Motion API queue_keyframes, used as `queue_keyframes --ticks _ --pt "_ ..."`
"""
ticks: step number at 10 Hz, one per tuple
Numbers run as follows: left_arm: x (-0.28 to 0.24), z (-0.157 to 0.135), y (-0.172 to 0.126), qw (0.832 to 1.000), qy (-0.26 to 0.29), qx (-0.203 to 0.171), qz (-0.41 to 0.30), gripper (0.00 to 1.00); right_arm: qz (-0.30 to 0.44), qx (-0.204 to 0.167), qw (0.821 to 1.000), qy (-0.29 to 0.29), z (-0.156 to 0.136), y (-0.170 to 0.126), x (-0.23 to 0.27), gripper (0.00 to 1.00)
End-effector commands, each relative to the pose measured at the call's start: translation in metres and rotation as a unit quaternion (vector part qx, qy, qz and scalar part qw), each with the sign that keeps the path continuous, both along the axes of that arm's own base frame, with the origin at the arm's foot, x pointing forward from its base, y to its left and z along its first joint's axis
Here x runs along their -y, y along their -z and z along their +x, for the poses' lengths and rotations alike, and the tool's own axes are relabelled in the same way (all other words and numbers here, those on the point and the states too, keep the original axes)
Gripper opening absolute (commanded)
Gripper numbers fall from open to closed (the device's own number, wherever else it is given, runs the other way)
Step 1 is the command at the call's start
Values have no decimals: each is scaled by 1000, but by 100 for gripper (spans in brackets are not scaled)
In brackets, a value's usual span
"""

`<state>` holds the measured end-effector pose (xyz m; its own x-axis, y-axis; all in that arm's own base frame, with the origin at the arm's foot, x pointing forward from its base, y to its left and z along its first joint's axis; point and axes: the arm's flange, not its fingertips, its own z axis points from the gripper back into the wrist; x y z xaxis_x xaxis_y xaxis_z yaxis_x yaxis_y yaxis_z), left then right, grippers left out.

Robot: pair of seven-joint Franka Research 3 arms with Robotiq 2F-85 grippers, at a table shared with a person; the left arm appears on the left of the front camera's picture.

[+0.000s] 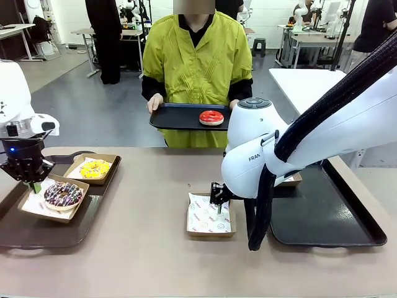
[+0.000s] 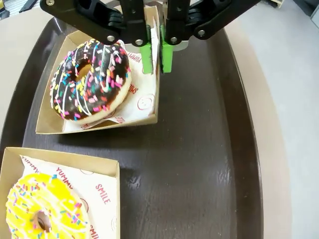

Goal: Individually package the donuts and arrange them on the tray.
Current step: Place the picked Paper togo box on the Handle tray while simultaneously picking up another Paper togo box from the table with the other hand.

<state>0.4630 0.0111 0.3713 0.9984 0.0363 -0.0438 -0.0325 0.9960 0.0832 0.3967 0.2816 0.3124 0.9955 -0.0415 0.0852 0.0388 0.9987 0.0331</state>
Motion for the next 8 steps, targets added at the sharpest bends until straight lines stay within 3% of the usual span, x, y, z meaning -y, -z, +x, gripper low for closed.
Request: queue_keyframes --ticks 1,3,4,6,8 --pt "0 -1 -1 1000 -7 11 -5 100 14 1 1000 8 1 4 -5 0" --pt "-1 -2 -2 1000 -7 10 -6 100 17 3 1000 12 1 3 -6 0" --pt "0 -2 -2 1000 -7 8 -6 78 16 3 1000 14 1 4 -6 15" --pt "0 -3 -3 1000 -8 8 -5 100 12 6 1000 16 -1 4 -7 0" --pt "0 -4 -4 1000 -9 7 -4 100 9 6 1000 21 0 5 -7 0"
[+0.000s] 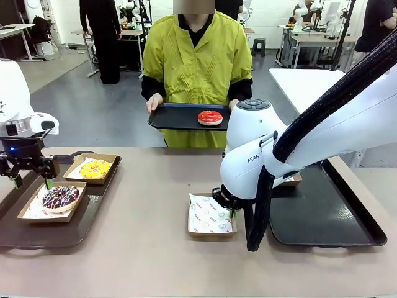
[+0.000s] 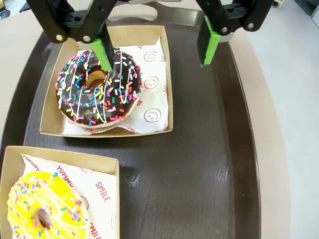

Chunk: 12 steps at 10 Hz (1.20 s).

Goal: Individually package the donuts and arrange them on the tray.
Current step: Place the picked Paper togo box on the Handle tray while simultaneously picking up another Paper togo box from the table with the other hand.

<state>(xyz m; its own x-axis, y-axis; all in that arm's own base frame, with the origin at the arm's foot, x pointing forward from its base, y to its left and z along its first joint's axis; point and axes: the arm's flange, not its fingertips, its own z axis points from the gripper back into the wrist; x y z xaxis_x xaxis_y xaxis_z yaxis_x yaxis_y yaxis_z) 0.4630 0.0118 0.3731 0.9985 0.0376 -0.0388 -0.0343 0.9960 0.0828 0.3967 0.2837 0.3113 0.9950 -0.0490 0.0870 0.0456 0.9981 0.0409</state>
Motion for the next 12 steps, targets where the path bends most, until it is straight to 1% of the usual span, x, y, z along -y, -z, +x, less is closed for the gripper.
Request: queue_keyframes --ticks 1,2,3,4,5,6,7,8,9,10,12 --pt "0 -4 -3 1000 -9 3 -5 88 4 7 1000 19 -1 3 -5 0" --pt "0 -4 -3 1000 -9 2 -7 97 3 8 1000 22 -1 3 -5 0" --pt "0 -4 -3 1000 -10 1 -8 100 3 9 1000 25 -1 4 -5 0" --pt "0 -3 -4 1000 -10 0 -9 100 1 8 1000 29 0 4 -5 0" --pt "-5 -5 -11 1000 -2 -3 -30 100 -3 -5 1000 29 1 0 -5 0" --pt "-15 -12 -27 996 -9 -5 -89 100 -4 -8 1000 24 3 -16 -7 0" --pt "-32 -24 -46 987 0 -1 -159 100 9 -20 1000 14 10 -42 -8 0" --pt "-54 -39 -63 973 8 12 -232 100 22 -13 1000 18 21 -71 -9 0" --pt "-85 -55 -78 953 10 37 -302 100 25 -21 999 13 38 -101 -12 0" --pt "-112 -65 -84 934 3 40 -356 100 21 -25 999 19 57 -123 -18 0" --pt "-153 -82 -85 904 3 41 -425 100 -7 -48 999 12 97 -151 -35 0"
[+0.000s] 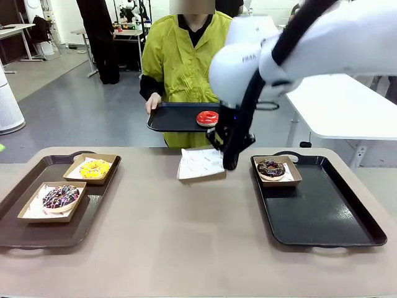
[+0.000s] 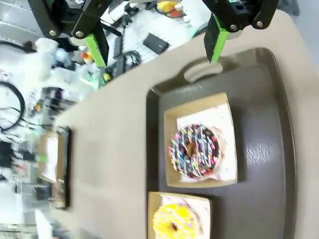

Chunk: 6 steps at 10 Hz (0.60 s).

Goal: Individually package the donuts and arrange them on the tray.
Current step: Place the picked Paper togo box on the Handle tray while simultaneously picking up another Paper togo box from the table with the other hand.

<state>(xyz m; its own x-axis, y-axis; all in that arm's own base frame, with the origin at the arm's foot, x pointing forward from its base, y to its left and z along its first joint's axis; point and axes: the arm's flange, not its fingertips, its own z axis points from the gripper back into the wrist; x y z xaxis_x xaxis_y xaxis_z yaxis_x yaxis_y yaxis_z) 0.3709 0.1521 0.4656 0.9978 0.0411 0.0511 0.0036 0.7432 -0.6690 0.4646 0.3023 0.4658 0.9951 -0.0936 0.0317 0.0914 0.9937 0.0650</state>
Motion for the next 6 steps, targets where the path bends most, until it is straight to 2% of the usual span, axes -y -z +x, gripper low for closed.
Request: queue_keyframes --ticks 1,3,6 --pt "-33 4 10 997 8 -12 -71 100 -38 -32 999 -21 54 -7 -22 0" --pt "-58 -11 16 991 -6 0 -133 100 -47 -38 997 -47 89 -15 -21 0" --pt "-87 -30 23 978 -35 32 -203 100 -35 -45 996 -63 122 -16 -8 0"
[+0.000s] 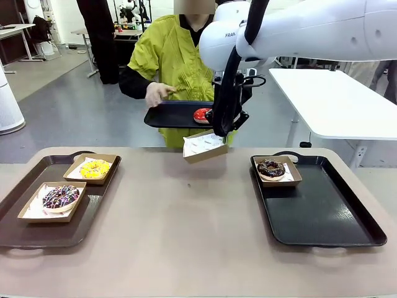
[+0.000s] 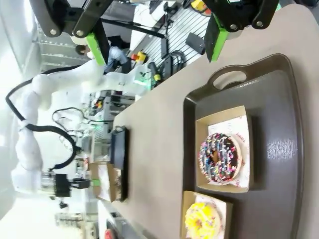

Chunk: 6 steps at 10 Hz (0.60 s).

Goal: Individually package the donuts and arrange them on the tray.
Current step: Place the picked Paper togo box on the Handle tray while simultaneously picking up another Paper togo box from the table with the other hand.

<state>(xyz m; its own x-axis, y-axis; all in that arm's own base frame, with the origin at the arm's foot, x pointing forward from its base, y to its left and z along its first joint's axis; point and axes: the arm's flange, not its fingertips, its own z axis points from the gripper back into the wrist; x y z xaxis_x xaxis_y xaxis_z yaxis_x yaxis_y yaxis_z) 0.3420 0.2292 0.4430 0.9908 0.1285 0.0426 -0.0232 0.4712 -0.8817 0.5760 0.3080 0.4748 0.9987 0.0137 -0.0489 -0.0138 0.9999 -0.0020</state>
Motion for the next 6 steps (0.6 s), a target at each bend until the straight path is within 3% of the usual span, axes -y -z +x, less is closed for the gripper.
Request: queue_keyframes --ticks 1,3,4,6 --pt "-15 -5 3 998 -15 23 -49 100 -4 -4 1000 -5 16 -5 0 0" --pt "-17 -10 7 998 -37 19 -38 100 1 -11 1000 -3 23 -1 5 0" --pt "-13 -9 4 999 -22 7 -39 100 5 -16 1000 -7 24 3 9 0" --pt "-13 -9 4 999 -22 7 -39 100 0 -2 1000 5 17 0 7 0"
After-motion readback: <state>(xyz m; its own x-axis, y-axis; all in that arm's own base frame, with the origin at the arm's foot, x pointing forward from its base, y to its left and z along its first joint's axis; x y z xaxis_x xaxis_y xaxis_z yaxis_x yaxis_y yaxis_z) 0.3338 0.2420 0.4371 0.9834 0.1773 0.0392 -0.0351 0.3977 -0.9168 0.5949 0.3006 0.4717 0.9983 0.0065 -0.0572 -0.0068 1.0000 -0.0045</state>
